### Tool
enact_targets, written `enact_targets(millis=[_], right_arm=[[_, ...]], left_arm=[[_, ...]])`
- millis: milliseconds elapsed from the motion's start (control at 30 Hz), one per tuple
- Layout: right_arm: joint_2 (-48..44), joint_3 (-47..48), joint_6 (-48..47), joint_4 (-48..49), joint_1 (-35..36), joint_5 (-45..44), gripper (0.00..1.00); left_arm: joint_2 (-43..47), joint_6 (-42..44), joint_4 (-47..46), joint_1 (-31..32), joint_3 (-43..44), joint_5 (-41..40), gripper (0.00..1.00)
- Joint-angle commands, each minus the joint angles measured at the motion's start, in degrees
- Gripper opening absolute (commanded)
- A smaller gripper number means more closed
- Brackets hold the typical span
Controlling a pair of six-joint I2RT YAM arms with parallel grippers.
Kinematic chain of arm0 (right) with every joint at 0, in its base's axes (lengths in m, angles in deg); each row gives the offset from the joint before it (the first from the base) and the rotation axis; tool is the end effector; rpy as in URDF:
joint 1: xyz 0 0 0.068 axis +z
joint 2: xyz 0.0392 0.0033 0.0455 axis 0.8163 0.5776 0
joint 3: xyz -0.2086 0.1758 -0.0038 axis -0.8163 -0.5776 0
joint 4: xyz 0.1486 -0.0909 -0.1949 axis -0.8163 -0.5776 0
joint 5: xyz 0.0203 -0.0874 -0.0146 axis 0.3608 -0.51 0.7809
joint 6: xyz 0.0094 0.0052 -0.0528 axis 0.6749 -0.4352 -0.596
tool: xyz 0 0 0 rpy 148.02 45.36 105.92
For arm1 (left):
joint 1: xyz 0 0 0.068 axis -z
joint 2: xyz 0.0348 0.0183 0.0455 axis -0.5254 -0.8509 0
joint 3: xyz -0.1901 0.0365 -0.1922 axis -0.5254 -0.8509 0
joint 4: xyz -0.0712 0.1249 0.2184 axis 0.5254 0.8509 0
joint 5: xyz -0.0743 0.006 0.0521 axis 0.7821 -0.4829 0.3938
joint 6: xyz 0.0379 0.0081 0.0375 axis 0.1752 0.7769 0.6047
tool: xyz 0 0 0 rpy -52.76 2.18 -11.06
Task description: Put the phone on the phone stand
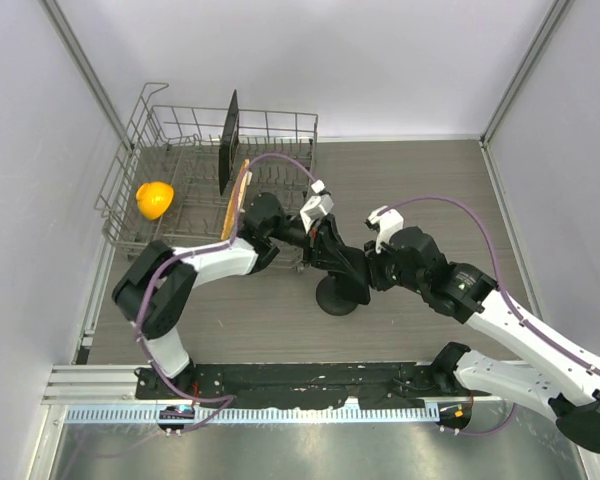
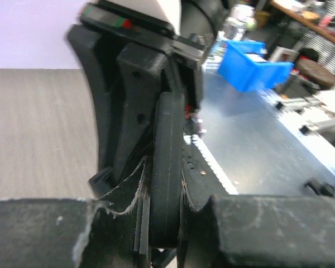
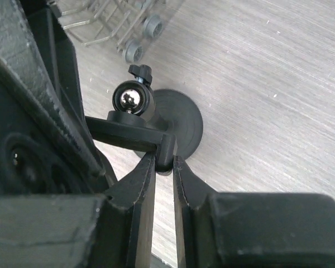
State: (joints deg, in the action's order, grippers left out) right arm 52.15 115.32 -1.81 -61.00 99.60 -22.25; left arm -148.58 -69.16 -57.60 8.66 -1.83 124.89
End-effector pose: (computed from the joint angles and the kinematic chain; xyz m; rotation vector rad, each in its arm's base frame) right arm 0.1360 0.1314 0.3094 -0.5832 2.1669 0.4586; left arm 0.2590 -0.2654 0.2730 1.3882 1.1594 -1.8124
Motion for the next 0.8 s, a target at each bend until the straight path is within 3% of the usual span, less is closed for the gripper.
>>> enact_targets(millis=[0,67,267,367,567,767], right_arm=[[-5.7,-2.2,5.4,3.4,0.7,-4.1,0.01],[-6.9,-3.2,6.1,4.8,0.7,-5.0,0.01],[-10.3,-6.5,9.9,7.6,0.8,-8.5,0.00],[-10.6,-7.0,11.6,7.0,1.9,-14.4,0.01],[-9.7,-6.4,14.0,5.0,7.9,-28.2,0.00],[-10.6,-7.1,17.7,8.9,20.2,-40.2,0.00]], left_arm=[[9.7,26.2,33.5,-3.5,-0.4,-30.3,0.00],[12.9,29.1,39.0,-3.3,-1.2,-34.3,0.00],[19.0,35.6,51.6,2.9,-3.2,-60.7,0.00],[17.8,39.8,56.0,9.7,-2.0,-75.0,0.00],[12.7,40.5,61.1,17.1,1.3,-93.6,0.00],[10.6,34.5,60.0,17.6,1.7,-98.8,0.00]])
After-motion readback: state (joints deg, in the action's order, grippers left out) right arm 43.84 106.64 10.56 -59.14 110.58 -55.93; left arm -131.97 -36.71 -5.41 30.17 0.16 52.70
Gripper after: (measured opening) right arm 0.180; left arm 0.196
